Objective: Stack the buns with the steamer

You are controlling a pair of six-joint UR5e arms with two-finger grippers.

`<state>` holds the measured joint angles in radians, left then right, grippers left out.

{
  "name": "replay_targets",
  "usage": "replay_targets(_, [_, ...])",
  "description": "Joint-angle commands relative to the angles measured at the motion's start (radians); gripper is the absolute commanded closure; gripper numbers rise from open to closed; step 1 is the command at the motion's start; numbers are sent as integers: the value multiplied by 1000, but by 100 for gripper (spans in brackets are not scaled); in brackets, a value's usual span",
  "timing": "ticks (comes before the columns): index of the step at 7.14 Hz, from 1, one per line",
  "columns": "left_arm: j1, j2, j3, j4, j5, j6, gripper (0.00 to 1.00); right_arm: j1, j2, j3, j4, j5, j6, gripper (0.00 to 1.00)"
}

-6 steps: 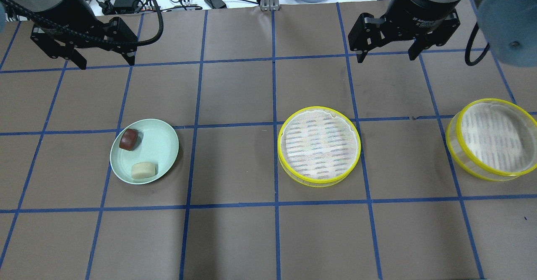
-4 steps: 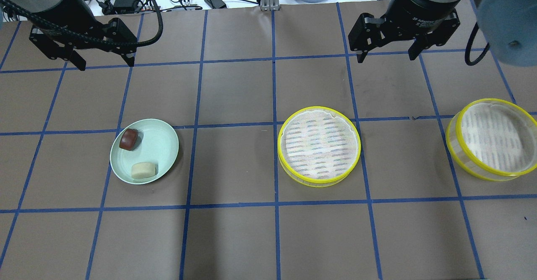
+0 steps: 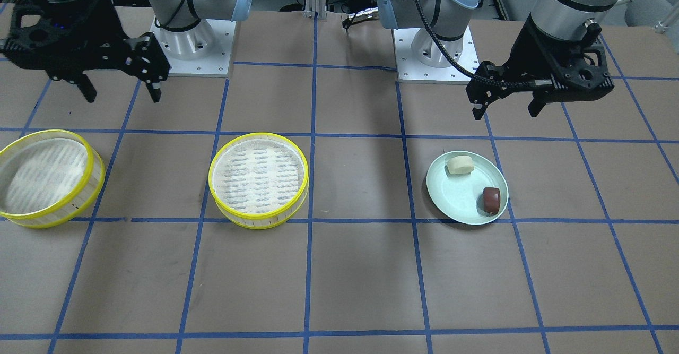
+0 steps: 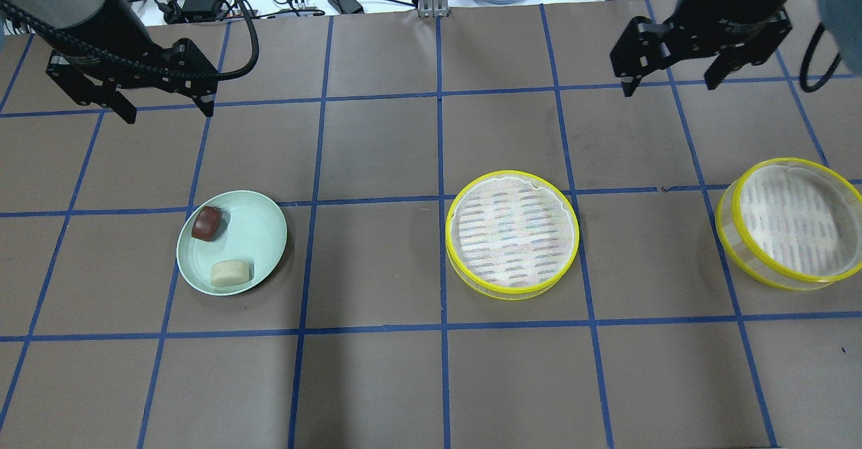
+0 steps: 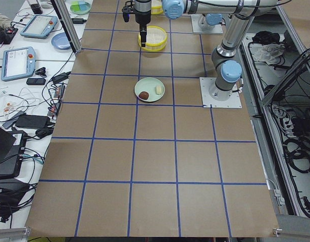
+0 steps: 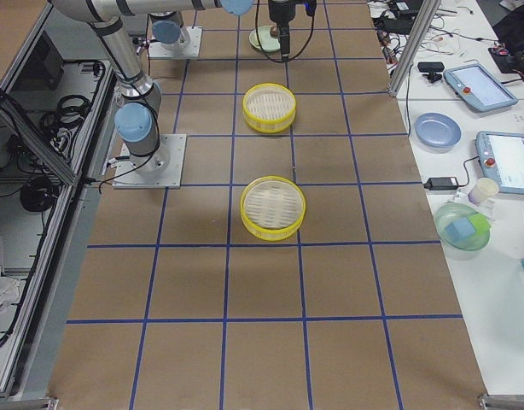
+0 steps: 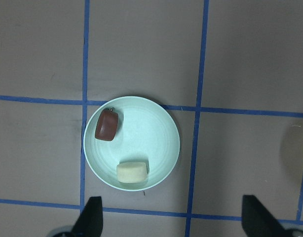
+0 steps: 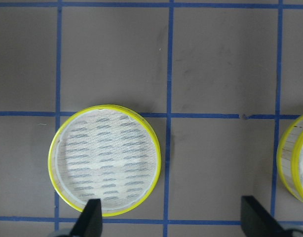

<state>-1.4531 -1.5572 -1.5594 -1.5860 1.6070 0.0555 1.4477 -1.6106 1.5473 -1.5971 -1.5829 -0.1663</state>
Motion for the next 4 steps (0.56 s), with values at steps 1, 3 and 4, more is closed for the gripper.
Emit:
replay_targets(1, [55, -15, -97, 3, -6, 141, 0, -233, 33, 5, 3, -8, -265, 0])
replay_targets(3, [91, -72, -190, 79, -6, 156, 0, -399, 107, 8, -10, -8, -453, 0])
replay_targets(4, [95, -111, -214, 81, -3, 165, 0, -481, 174, 8, -12, -2, -516, 0])
